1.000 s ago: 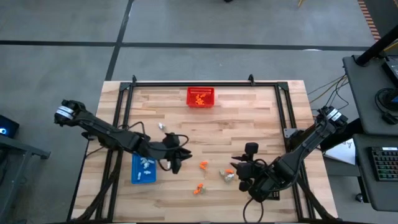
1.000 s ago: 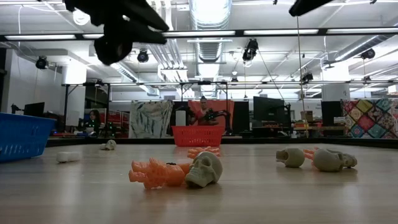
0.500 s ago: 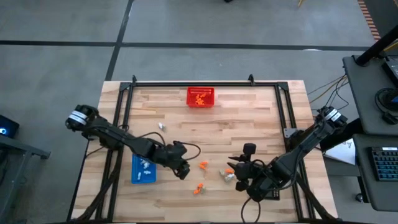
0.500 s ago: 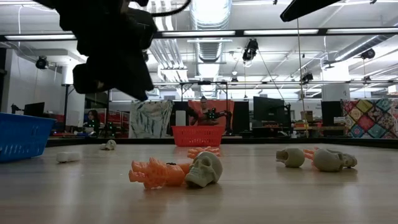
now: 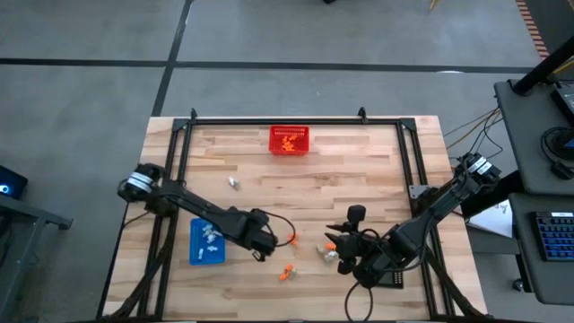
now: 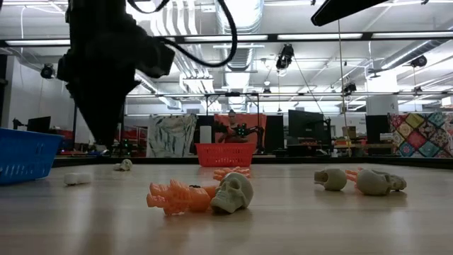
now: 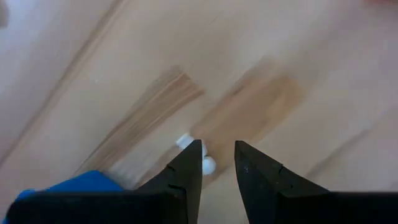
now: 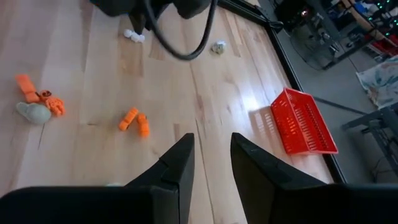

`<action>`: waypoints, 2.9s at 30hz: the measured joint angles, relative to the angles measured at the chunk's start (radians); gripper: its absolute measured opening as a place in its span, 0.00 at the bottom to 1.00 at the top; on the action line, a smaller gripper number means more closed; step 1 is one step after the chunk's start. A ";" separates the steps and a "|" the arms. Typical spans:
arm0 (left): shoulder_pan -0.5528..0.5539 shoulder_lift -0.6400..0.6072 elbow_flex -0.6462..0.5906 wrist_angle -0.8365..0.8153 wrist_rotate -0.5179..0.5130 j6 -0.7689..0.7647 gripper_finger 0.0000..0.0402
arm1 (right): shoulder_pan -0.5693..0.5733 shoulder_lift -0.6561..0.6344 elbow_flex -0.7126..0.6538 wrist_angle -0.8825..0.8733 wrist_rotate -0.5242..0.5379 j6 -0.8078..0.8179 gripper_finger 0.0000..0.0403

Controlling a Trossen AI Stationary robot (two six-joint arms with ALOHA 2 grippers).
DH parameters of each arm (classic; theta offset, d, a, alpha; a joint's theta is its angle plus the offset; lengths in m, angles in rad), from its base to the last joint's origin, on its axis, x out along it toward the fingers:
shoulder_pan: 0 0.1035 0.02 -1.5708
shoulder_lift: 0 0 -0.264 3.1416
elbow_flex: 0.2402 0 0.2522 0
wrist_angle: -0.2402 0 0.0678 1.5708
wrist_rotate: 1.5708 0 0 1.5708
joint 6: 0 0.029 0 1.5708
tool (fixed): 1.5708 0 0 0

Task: Sort Halloween decoration
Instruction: Put the white skeleton toy into the blue bin

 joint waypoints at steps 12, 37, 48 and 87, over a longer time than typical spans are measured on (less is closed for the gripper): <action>0.002 0.063 0.015 -0.041 0.028 -0.076 0.19 | 0.000 0.001 -0.016 0.022 -0.008 0.036 0.23; 0.003 0.092 -0.006 -0.036 0.026 -0.083 0.33 | 0.000 0.001 -0.058 0.067 -0.008 0.049 0.23; 0.003 0.093 -0.049 0.022 0.024 -0.085 0.33 | 0.000 0.001 -0.063 0.067 -0.008 0.052 0.23; 0.003 0.083 0.056 0.060 -0.002 0.094 0.01 | -0.011 0.001 -0.063 0.069 0.000 0.052 0.23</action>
